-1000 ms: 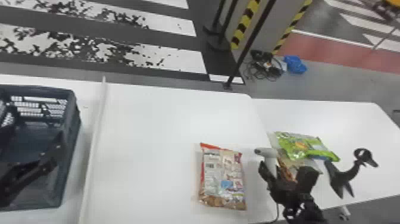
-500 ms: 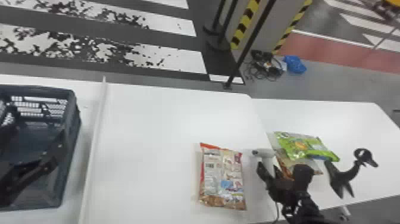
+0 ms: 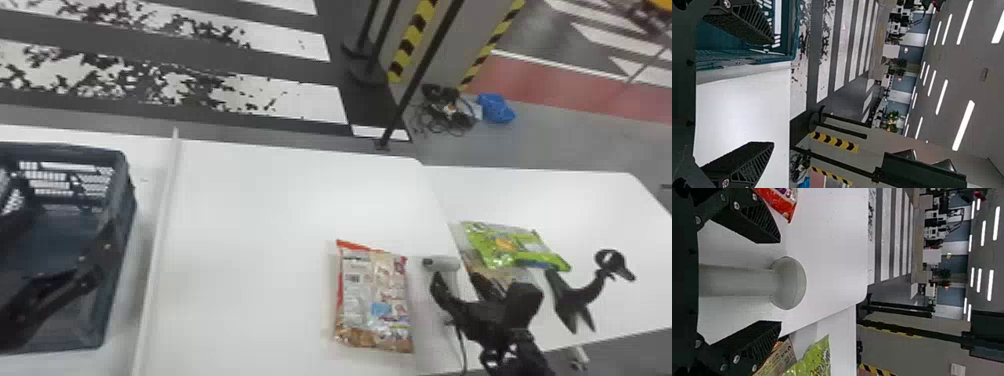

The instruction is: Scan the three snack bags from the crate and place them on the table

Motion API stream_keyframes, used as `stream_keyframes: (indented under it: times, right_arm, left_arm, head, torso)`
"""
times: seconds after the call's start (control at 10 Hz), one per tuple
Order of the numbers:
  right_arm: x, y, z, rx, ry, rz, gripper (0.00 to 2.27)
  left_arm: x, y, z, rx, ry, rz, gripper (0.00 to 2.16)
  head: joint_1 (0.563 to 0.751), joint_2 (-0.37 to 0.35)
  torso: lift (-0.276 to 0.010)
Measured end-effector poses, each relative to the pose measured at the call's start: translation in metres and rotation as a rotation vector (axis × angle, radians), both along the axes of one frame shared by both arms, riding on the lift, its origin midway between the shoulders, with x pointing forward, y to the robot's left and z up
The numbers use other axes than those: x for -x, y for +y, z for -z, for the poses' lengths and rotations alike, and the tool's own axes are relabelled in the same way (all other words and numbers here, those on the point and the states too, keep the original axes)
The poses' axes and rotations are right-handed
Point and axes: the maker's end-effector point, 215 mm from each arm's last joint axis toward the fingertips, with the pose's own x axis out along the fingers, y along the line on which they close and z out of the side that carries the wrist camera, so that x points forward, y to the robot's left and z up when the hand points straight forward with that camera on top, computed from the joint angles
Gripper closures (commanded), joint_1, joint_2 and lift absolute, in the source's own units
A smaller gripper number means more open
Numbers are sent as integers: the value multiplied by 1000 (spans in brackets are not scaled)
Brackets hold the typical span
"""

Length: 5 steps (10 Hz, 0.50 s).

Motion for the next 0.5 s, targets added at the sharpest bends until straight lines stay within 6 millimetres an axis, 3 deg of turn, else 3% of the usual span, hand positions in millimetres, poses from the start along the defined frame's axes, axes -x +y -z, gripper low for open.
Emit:
stream_keyframes:
  times: [0.1,0.2,0.3,0.5]
  right_arm:
    - [7,11,-18,-27,-22,-24,103]
    - [16,37,-19,-108,33,-100,107]
    - [29,65,-7,-252,150,-177,107]
    - [46,101,8,-474,363,-242,110]
  left_arm:
    - [0,0,0,-1,1,0,80]
    - [0,-1,1,-2,2,0,80]
    - [1,-1,1,-3,3,2,80]
    - [2,-1,3,-4,7,2,80]
  head:
    - [695,-350]
    - [695,-350]
    - [695,-350]
    - [695,-350]
  torso:
    - [-37]
    - [-37]
    - [-37]
    - [-37]
